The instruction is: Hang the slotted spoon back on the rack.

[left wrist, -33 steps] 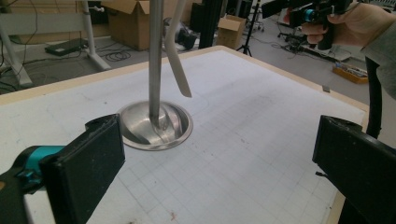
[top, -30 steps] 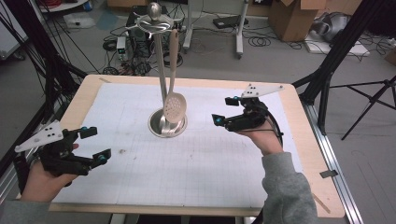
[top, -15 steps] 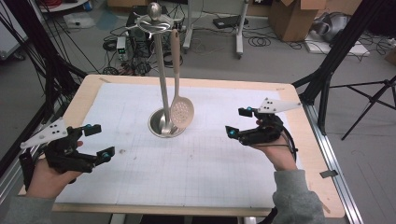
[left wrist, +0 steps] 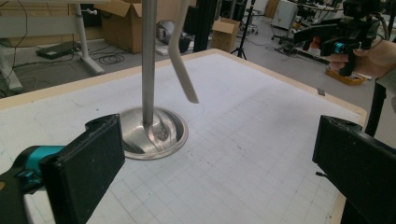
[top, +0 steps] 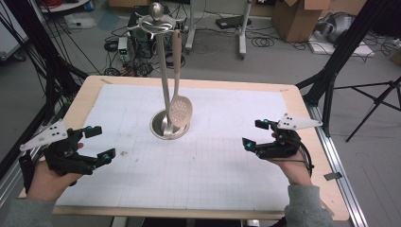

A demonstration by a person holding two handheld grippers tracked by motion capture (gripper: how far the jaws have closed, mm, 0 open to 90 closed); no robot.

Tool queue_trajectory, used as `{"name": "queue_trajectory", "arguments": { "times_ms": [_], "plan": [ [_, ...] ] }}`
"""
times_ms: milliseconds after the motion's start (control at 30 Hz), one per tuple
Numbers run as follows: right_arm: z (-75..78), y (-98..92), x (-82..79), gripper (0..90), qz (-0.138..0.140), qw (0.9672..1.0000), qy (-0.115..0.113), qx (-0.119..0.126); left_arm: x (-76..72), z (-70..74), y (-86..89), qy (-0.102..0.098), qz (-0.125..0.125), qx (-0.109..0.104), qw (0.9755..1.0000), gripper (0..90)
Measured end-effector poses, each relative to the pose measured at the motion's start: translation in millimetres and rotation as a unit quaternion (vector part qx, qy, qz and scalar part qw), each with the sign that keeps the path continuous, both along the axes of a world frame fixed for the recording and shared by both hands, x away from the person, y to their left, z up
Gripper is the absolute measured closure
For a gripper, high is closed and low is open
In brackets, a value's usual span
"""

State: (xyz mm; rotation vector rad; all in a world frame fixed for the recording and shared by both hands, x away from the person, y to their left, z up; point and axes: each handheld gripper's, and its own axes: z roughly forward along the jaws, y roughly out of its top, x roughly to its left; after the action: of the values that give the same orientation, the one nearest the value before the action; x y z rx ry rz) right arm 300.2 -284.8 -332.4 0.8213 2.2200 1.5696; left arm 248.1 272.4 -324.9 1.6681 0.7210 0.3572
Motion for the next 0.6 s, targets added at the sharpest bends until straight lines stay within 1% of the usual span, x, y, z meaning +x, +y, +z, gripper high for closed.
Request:
{"name": "queue_trajectory", "arguments": {
  "times_ms": [133, 233, 333, 467, 500, 567, 600],
  "plan": [
    [-3.9, -7.1, -3.1, 13.6, -0.007, 1.0000, -0.001, 0.005, 0.5, -0.7, 0.8, -0.002, 0.003, -0.001, 1.0000, 2.6],
    [-5.4, -12.1, -5.5, 13.6, -0.013, 0.9999, -0.005, 0.008, 0.9, -1.2, 0.8, -0.004, 0.004, -0.002, 1.0000, 2.6],
    [-6.7, -17.1, -8.8, 13.6, -0.018, 0.9996, -0.013, 0.020, 1.3, -2.2, 1.0, -0.003, 0.004, 0.000, 1.0000, 2.6],
    [-7.6, -23.6, -13.6, 13.6, -0.034, 0.9989, -0.020, 0.026, 1.7, -2.9, 1.6, -0.003, 0.007, 0.000, 1.0000, 2.6],
    [-8.3, -25.3, -14.6, 13.6, -0.035, 0.9987, -0.016, 0.033, 1.7, -2.9, 1.8, -0.004, 0.008, -0.001, 1.0000, 2.6],
    [-9.9, -28.6, -16.6, 12.3, -0.042, 0.9979, -0.015, 0.048, 1.5, -1.7, 2.3, -0.005, 0.007, -0.004, 1.0000, 2.6],
    [-10.0, -29.1, -17.6, 11.9, -0.045, 0.9978, -0.012, 0.048, 1.3, -0.8, 3.2, -0.007, 0.005, -0.007, 0.9999, 2.6]
  ]
}}
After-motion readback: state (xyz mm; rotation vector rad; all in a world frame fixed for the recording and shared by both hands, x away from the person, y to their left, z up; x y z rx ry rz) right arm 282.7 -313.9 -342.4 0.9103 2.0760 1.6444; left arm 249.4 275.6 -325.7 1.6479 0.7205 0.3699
